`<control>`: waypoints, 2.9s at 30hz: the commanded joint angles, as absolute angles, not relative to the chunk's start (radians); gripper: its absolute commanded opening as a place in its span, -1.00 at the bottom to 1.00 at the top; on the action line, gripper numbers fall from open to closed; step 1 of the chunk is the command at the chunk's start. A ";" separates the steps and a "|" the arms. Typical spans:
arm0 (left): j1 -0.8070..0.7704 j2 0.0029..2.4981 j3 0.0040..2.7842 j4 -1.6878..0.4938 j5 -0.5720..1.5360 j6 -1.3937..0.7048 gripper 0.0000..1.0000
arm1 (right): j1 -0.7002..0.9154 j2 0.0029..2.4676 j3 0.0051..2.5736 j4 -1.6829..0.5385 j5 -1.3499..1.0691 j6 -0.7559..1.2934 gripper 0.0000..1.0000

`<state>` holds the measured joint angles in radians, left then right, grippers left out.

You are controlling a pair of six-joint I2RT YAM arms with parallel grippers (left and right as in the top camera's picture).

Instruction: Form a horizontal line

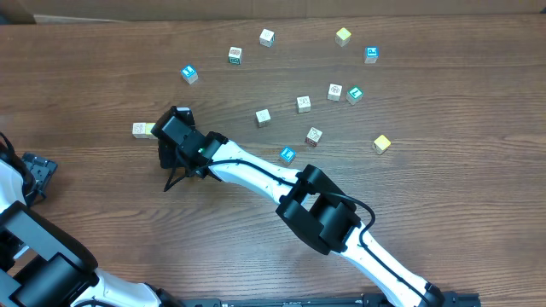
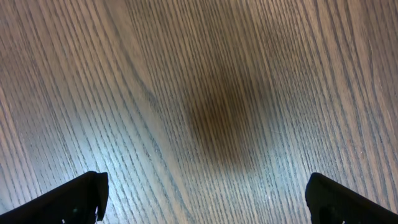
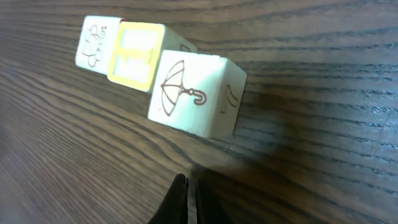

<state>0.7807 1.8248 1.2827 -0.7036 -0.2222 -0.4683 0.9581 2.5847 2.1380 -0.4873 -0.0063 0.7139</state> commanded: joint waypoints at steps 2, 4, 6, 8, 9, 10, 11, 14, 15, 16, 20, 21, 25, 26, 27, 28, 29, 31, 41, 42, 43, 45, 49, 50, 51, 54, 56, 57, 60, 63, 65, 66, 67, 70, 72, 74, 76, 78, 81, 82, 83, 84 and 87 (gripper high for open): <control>0.783 1.839 1.276 -0.703 -0.243 -0.464 0.99 | 0.962 2.617 2.130 -0.479 0.009 0.717 -0.92; 0.783 1.839 1.276 -0.703 -0.243 -0.464 0.99 | 0.962 2.623 2.123 -0.457 0.009 0.706 -0.93; 0.783 1.839 1.276 -0.703 -0.243 -0.464 0.99 | 0.962 2.629 2.107 -0.432 0.009 0.707 -0.92; 0.783 1.839 1.276 -0.703 -0.243 -0.464 0.99 | 0.962 2.632 2.081 -0.404 0.008 0.707 -0.92; 0.783 1.839 1.276 -0.702 -0.243 -0.464 0.99 | 0.962 2.632 2.075 -0.402 0.005 0.708 -0.93; 0.783 1.839 1.276 -0.703 -0.243 -0.464 0.99 | 0.962 2.632 2.072 -0.404 0.004 0.707 -0.93; 0.783 1.839 1.276 -0.702 -0.243 -0.464 0.99 | 0.962 2.632 2.071 -0.409 0.001 0.707 -0.92; 0.783 1.839 1.276 -0.703 -0.243 -0.464 0.99 | 0.962 2.632 2.071 -0.404 -0.010 0.707 -0.93; 0.783 1.839 1.276 -0.703 -0.243 -0.464 0.99 | 0.960 2.632 2.071 -0.405 -0.010 0.707 -0.93; 0.783 1.839 1.276 -0.703 -0.243 -0.464 0.99 | 0.959 2.632 2.071 -0.405 -0.010 0.707 -0.93; 0.783 1.839 1.276 -0.703 -0.243 -0.464 0.99 | 0.958 2.632 2.071 -0.409 0.007 0.707 -0.93; 0.783 1.839 1.276 -0.703 -0.243 -0.464 0.99 | 0.958 2.632 2.071 -0.409 0.022 0.707 -0.93; 0.783 1.839 1.276 -0.703 -0.243 -0.464 0.99 | 0.958 2.632 2.071 -0.404 0.086 0.707 -0.92; 0.783 1.839 1.276 -0.703 -0.243 -0.464 0.99 | 0.958 2.632 2.071 -0.398 0.089 0.707 -0.93; 0.783 1.839 1.276 -0.703 -0.243 -0.464 0.99 | 0.958 2.632 2.071 -0.390 0.089 0.707 -0.93; 0.783 1.839 1.276 -0.703 -0.243 -0.464 0.99 | 0.957 2.632 2.071 -0.383 0.089 0.707 -0.93; 0.783 1.839 1.276 -0.703 -0.243 -0.464 0.99 | 0.957 2.632 2.071 -0.374 0.088 0.707 -0.93; 0.783 1.839 1.276 -0.703 -0.243 -0.464 0.99 | 0.957 2.632 2.071 -0.363 0.088 0.707 -0.93; 0.783 1.839 1.276 -0.703 -0.243 -0.464 0.99 | 0.957 2.632 2.071 -0.326 0.089 0.706 -0.92; 0.783 1.839 1.276 -0.703 -0.243 -0.464 0.99 | 0.957 2.632 2.071 -0.320 0.089 0.707 -0.93; 0.783 1.839 1.276 -0.703 -0.243 -0.464 0.99 | 0.957 2.632 2.071 -0.315 0.089 0.707 -0.93; 0.783 1.839 1.276 -0.703 -0.243 -0.464 0.99 | 0.957 2.632 2.071 -0.309 0.089 0.707 -0.93; 0.783 1.839 1.276 -0.703 -0.243 -0.464 0.99 | 0.957 2.632 2.071 -0.293 0.112 0.707 -0.93; 0.783 1.839 1.276 -0.703 -0.243 -0.464 0.99 | 0.957 2.632 2.071 -0.290 0.116 0.707 -0.93; 0.783 1.839 1.276 -0.703 -0.243 -0.464 0.99 | 0.956 2.632 2.071 -0.289 0.116 0.707 -0.93; 0.783 1.839 1.276 -0.703 -0.243 -0.464 0.99 | 0.953 2.632 2.071 -0.288 0.116 0.707 -0.93; 0.783 1.839 1.276 -0.703 -0.243 -0.464 0.99 | 0.952 2.632 2.071 -0.288 0.116 0.707 -0.93; 0.783 1.839 1.276 -0.703 -0.243 -0.464 0.99 | 0.952 2.632 2.071 -0.286 0.116 0.707 -0.93; 0.783 1.839 1.276 -0.703 -0.243 -0.464 0.99 | 0.952 2.632 2.071 -0.277 0.116 0.707 -0.93; 0.783 1.839 1.276 -0.703 -0.243 -0.464 0.99 | 0.952 2.632 2.071 -0.265 0.116 0.707 -0.93; 0.783 1.839 1.276 -0.703 -0.243 -0.464 0.99 | 0.952 2.632 2.071 -0.259 0.116 0.707 -0.92; 0.783 1.839 1.276 -0.703 -0.243 -0.464 0.99 | 0.952 2.632 2.071 -0.258 0.116 0.707 -0.93; 0.783 1.839 1.276 -0.703 -0.243 -0.464 0.99 | 0.952 2.632 2.071 -0.257 0.116 0.707 -0.93; 0.783 1.839 1.276 -0.703 -0.243 -0.464 0.99 | 0.952 2.632 2.071 -0.258 0.116 0.707 -0.93; 0.783 1.839 1.276 -0.703 -0.243 -0.464 0.99 | 0.952 2.632 2.071 -0.256 0.116 0.707 -0.93; 0.783 1.839 1.276 -0.703 -0.243 -0.464 0.99 | 0.952 2.632 2.071 -0.255 0.116 0.707 -0.93; 0.783 1.839 1.276 -0.703 -0.243 -0.464 0.99 | 0.952 2.632 2.071 -0.255 0.116 0.707 -0.93; 0.783 1.839 1.276 -0.703 -0.243 -0.464 0.99 | 0.952 2.632 2.071 -0.254 0.116 0.707 -0.93; 0.783 1.839 1.276 -0.703 -0.243 -0.464 0.99 | 0.952 2.632 2.071 -0.242 0.116 0.707 -0.93; 0.783 1.839 1.276 -0.703 -0.243 -0.464 0.99 | 0.952 2.632 2.071 -0.239 0.116 0.707 -0.93; 0.783 1.839 1.276 -0.703 -0.243 -0.464 0.99 | 0.953 2.632 2.071 -0.237 0.115 0.707 -0.93; 0.783 1.839 1.276 -0.703 -0.243 -0.464 0.99 | 0.953 2.632 2.071 -0.237 0.115 0.707 -0.93; 0.783 1.839 1.276 -0.703 -0.243 -0.464 0.99 | 0.953 2.632 2.071 -0.249 0.111 0.707 -0.93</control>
